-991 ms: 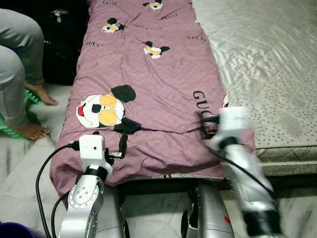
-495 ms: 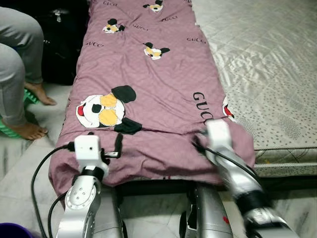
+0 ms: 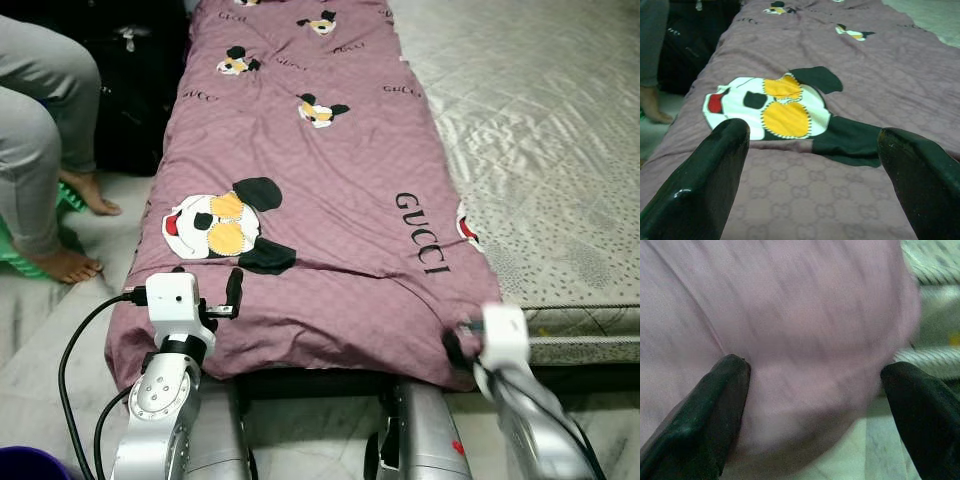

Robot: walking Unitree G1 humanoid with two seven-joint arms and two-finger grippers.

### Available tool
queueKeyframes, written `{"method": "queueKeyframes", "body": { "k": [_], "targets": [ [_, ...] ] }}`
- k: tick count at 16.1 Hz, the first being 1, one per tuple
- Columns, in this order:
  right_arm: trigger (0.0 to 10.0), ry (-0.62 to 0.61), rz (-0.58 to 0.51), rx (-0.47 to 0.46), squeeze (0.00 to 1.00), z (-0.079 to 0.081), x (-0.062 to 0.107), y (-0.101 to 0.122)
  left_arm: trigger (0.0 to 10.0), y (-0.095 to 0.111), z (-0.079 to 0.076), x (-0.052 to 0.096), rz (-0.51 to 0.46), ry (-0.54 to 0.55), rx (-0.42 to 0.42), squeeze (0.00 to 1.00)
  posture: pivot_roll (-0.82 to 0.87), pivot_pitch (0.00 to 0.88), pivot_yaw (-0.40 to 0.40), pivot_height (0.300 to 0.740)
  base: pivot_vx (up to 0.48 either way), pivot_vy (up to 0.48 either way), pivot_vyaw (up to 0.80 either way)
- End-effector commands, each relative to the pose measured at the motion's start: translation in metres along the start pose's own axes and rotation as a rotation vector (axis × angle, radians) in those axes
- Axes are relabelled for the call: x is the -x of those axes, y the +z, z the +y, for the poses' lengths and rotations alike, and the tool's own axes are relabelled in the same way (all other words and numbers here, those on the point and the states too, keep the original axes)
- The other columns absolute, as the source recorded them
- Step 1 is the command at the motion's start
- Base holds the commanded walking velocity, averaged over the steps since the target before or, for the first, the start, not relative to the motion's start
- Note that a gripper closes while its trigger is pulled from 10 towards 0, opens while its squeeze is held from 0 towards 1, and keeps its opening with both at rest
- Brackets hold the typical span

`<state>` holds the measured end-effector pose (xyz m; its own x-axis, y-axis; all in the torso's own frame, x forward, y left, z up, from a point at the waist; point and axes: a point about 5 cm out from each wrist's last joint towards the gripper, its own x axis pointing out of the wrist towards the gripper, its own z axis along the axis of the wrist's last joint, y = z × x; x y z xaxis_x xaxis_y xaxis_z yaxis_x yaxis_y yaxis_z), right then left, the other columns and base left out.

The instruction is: Clean up the room

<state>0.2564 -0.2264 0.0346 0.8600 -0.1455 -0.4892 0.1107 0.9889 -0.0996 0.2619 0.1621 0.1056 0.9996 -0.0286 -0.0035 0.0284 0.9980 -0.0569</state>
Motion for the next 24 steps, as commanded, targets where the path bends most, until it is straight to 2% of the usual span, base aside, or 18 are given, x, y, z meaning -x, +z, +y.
{"method": "queueKeyframes", "body": {
  "k": [1,2,3,4,6,8,9,12,14,19,24],
  "targets": [
    [10.0,0.009,-0.108,-0.023,0.62,-0.001,0.005,0.018,10.0,0.000,0.001,-0.001,-0.004,-0.005,-0.004,0.00,0.00,0.138,0.018,0.535,0.000,0.000,0.00],
    [10.0,0.029,-0.207,-0.042,0.00,0.003,0.009,0.034,10.0,0.002,0.000,-0.002,-0.013,-0.010,-0.003,0.00,0.00,0.134,0.021,0.535,0.000,0.000,0.00],
    [10.0,0.065,-0.331,-0.078,0.00,0.011,0.014,0.057,10.0,0.004,-0.003,-0.004,-0.028,-0.019,-0.007,0.00,-0.01,0.129,0.024,0.535,0.000,0.000,0.00],
    [10.0,0.076,-0.384,-0.076,0.00,0.017,0.018,0.070,10.0,0.005,-0.003,-0.004,-0.034,-0.020,-0.012,0.00,-0.01,0.115,0.038,0.535,0.000,0.000,0.00],
    [10.0,0.077,-0.454,-0.052,0.00,0.021,0.029,0.082,10.0,0.004,-0.002,-0.004,-0.036,-0.013,-0.008,0.00,-0.02,0.096,0.047,0.535,0.000,0.000,0.00],
    [10.0,0.100,-0.522,-0.129,0.00,0.025,0.041,0.093,10.0,0.002,-0.002,-0.005,-0.030,-0.027,-0.013,0.00,-0.03,0.087,0.051,0.535,0.000,0.000,0.00],
    [10.0,0.102,-0.523,-0.135,0.00,0.027,0.040,0.094,10.0,0.001,-0.002,-0.007,-0.029,-0.028,-0.013,0.00,-0.04,0.068,0.057,0.535,0.000,0.000,0.00],
    [10.0,0.137,-0.657,-0.203,0.00,0.036,0.044,0.128,10.0,0.006,-0.007,-0.019,-0.054,-0.043,-0.004,0.00,-0.04,0.034,0.063,0.545,0.000,0.000,0.00],
    [10.0,0.150,-0.678,-0.200,0.00,0.037,0.043,0.136,10.0,0.005,-0.007,-0.020,-0.054,-0.045,-0.003,0.00,-0.04,0.022,0.058,0.570,0.000,0.000,0.00],
    [10.0,0.152,-0.671,-0.187,0.00,0.029,0.039,0.138,10.0,0.003,-0.007,-0.021,-0.061,-0.042,-0.002,0.00,-0.04,0.014,0.050,0.634,0.000,0.000,0.00],
    [10.0,0.166,-0.670,-0.167,0.00,0.033,0.038,0.137,10.0,0.004,-0.009,-0.025,-0.070,-0.048,-0.007,0.00,-0.04,0.007,0.050,0.698,0.000,0.000,0.00]
  ]
}}
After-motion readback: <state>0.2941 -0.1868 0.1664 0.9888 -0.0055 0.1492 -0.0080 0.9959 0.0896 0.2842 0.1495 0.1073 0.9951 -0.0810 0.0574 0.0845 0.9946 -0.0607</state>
